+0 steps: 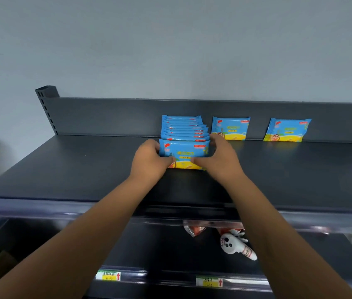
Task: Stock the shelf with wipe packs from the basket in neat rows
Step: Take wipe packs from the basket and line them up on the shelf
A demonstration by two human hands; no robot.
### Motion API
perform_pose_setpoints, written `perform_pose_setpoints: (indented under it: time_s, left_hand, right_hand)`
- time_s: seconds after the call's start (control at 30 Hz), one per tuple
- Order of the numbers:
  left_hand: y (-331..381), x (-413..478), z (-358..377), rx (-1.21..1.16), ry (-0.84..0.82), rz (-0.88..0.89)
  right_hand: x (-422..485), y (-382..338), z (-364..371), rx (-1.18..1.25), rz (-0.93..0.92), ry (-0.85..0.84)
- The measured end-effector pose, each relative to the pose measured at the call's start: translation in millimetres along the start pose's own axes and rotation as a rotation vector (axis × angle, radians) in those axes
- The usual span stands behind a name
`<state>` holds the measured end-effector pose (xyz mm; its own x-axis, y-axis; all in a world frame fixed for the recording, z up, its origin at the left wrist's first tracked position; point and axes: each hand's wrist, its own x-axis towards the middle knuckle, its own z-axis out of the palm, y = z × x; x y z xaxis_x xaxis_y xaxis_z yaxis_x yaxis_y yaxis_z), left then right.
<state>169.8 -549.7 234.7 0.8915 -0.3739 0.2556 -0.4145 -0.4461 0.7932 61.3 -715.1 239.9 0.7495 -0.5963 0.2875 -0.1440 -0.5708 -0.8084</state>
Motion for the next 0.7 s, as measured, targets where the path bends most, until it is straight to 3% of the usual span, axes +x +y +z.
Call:
perform_pose_setpoints:
  time_s: [0.3, 0.47, 0.7]
  left_hand:
    - [-2.8, 3.6, 1.9, -0.020, -0.022, -0.038]
    - [-4.6, 3.5, -0.7, -0.005, -0.032, -0.038]
    - [5.8, 5.2, -24.6, 0.129, 0.131, 0.133]
  right_hand:
    - [0.9, 3.6, 6.0, -0.243, 0.004, -0.040]
    - [-2.4, 1.1, 5.5, -0.250, 0.032, -0.080]
    - [-7.8, -5.4, -5.0, -0.240, 0.090, -0.026]
